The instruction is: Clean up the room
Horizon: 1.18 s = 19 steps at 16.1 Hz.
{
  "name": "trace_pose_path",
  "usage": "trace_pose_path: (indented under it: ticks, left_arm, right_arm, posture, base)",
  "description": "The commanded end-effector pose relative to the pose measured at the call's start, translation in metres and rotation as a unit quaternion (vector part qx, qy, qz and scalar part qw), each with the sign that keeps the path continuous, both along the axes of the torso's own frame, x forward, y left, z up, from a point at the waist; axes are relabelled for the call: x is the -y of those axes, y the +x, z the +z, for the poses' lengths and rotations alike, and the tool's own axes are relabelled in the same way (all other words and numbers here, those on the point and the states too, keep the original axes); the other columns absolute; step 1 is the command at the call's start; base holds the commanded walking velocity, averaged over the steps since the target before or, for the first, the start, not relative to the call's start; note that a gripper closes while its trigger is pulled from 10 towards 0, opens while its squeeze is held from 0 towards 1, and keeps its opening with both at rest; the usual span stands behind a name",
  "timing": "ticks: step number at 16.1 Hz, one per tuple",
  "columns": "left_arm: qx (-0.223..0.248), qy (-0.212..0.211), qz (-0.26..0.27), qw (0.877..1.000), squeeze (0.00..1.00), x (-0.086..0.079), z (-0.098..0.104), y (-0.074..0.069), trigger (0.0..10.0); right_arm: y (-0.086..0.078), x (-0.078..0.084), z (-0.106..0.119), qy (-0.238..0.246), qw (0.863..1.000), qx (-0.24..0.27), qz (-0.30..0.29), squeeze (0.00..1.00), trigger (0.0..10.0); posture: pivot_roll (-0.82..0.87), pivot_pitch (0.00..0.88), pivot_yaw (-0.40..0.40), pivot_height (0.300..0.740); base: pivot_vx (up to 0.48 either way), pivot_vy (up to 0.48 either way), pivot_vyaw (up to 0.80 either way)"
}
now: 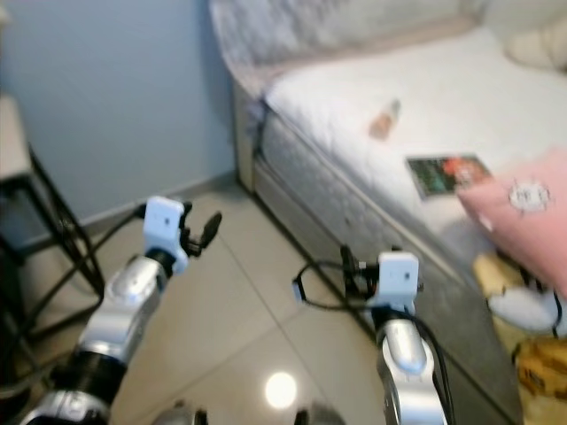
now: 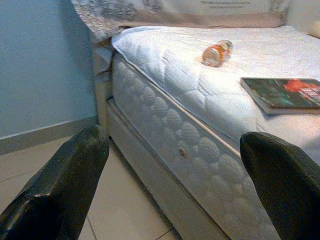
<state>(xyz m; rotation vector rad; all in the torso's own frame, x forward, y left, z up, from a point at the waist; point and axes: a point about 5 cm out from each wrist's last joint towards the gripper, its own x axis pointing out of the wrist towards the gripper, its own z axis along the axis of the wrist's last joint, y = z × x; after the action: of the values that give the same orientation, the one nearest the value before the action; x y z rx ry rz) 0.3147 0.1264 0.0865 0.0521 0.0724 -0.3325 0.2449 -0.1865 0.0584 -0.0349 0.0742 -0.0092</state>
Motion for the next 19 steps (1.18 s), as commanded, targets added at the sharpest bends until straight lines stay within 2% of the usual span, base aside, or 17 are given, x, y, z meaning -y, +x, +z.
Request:
trace_pose_path:
  ticks: [1, 4, 6, 7, 8, 11, 12, 13, 14, 17, 19]
  left_arm:
    - [0.006, 0.011, -0.008, 1.000, 0.00, 0.006, 0.001, 0.000, 10.0]
    - [0.014, 0.023, -0.015, 1.000, 0.00, 0.007, 0.003, -0.001, 10.0]
    - [0.027, 0.036, -0.023, 0.999, 0.00, 0.007, 0.008, 0.003, 10.0]
    - [0.032, 0.026, -0.030, 0.999, 0.00, 0.008, 0.011, 0.005, 10.0]
    - [0.030, 0.020, -0.031, 0.999, 0.00, 0.008, 0.013, 0.005, 10.0]
    - [0.033, 0.033, -0.038, 0.998, 0.00, 0.010, 0.013, 0.005, 10.0]
    - [0.032, 0.034, -0.035, 0.998, 0.00, 0.009, 0.013, 0.005, 10.0]
    - [0.034, 0.054, -0.031, 0.997, 0.00, 0.008, 0.012, 0.006, 10.0]
    - [0.023, 0.054, -0.027, 0.998, 0.00, 0.008, 0.008, 0.006, 10.0]
    - [0.034, 0.037, -0.018, 0.999, 0.00, 0.007, 0.011, 0.005, 10.0]
    - [0.040, 0.035, -0.020, 0.998, 0.00, 0.011, 0.013, 0.007, 10.0]
  right_arm:
    - [0.002, 0.003, 0.001, 0.000, 1.000, -0.001, 0.000, 0.00, 10.0]
    - [0.003, 0.000, -0.001, 0.004, 1.000, -0.007, 0.008, 0.00, 10.0]
    - [0.005, -0.003, -0.001, -0.029, 1.000, 0.003, 0.008, 0.00, 10.0]
    - [0.007, -0.005, -0.004, -0.033, 0.999, -0.011, 0.008, 0.00, 10.0]
    - [0.008, -0.008, -0.004, -0.013, 1.000, -0.011, 0.011, 0.00, 10.0]
    - [0.006, -0.010, -0.001, -0.006, 1.000, 0.002, 0.015, 0.00, 10.0]
    - [0.005, -0.008, -0.001, 0.001, 1.000, 0.005, 0.004, 0.00, 10.0]
    - [0.003, -0.004, -0.001, 0.001, 1.000, 0.009, -0.009, 0.00, 10.0]
    - [0.002, 0.000, 0.001, 0.004, 0.999, 0.020, -0.025, 0.00, 10.0]
    - [0.001, 0.014, 0.013, 0.006, 0.995, 0.063, -0.079, 0.00, 10.0]
    - [0.001, 0.027, 0.011, 0.005, 0.991, 0.051, -0.120, 0.00, 10.0]
  posture:
    - [-0.03, 0.000, -0.044, 0.740]
    - [-0.01, 0.000, -0.042, 0.740]
    - [0.00, 0.000, -0.029, 0.740]
    - [0.00, 0.000, -0.027, 0.740]
    - [0.01, 0.000, -0.026, 0.740]
    - [0.01, 0.000, -0.027, 0.740]
    - [0.01, 0.000, -0.027, 0.740]
    - [0.01, 0.000, -0.028, 0.740]
    - [0.01, 0.000, -0.026, 0.740]
    - [0.00, 0.000, -0.025, 0.740]
    - [0.00, 0.000, -0.026, 0.740]
  base:
    - [0.000, 0.000, 0.00]
    - [0.000, 0.000, 0.00]
    - [0.000, 0.000, 0.00]
    - [0.000, 0.334, 0.00]
    - [0.000, 0.480, 0.00]
    - [0.000, 0.480, -0.53]
    - [0.000, 0.480, -0.80]
    - [0.000, 0.000, -0.80]
    - [0.000, 0.000, -0.80]
    - [0.000, 0.000, -0.80]
    - [0.000, 0.000, -0.80]
